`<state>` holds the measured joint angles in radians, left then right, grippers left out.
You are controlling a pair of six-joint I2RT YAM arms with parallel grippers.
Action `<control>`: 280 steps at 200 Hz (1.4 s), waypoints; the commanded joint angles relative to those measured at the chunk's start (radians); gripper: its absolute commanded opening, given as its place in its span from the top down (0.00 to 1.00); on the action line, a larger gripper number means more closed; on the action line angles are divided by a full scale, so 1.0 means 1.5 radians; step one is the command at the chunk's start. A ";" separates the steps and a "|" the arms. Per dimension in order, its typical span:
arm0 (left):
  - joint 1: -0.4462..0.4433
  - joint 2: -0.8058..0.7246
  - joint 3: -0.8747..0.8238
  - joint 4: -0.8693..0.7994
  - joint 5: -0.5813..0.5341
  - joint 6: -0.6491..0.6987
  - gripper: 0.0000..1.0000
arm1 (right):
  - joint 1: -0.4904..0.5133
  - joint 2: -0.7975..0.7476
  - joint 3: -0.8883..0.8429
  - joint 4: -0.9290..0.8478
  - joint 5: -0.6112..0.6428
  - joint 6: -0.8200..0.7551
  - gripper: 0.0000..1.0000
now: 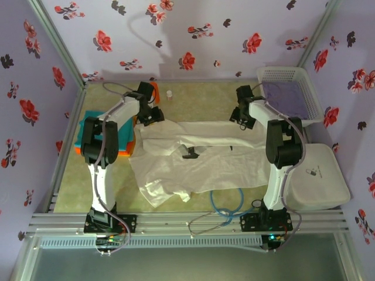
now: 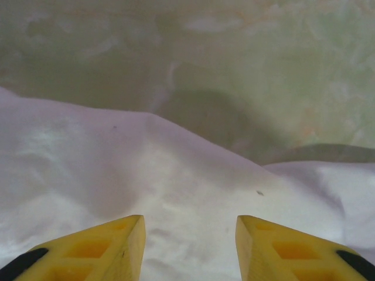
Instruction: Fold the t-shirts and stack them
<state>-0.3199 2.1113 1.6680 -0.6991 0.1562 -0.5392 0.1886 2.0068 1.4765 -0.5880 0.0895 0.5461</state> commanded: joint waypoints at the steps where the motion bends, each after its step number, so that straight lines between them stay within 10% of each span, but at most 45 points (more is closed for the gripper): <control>1: 0.009 0.025 0.016 -0.025 -0.019 0.009 0.56 | 0.003 -0.011 -0.027 0.045 -0.044 -0.014 0.36; 143: 0.068 -0.028 -0.068 -0.078 -0.059 0.044 0.64 | 0.002 0.064 0.005 -0.007 0.008 0.017 0.38; 208: 0.041 -0.195 -0.043 -0.129 -0.026 0.059 0.53 | 0.014 -0.059 -0.025 -0.012 -0.019 -0.032 0.18; 280: -0.006 -0.441 -0.289 -0.088 -0.042 0.016 0.46 | 0.030 -0.301 -0.206 -0.034 -0.021 0.001 0.01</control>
<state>-0.3073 1.5356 1.3396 -0.8223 0.1047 -0.4839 0.2276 1.6608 1.2686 -0.6098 0.0792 0.5098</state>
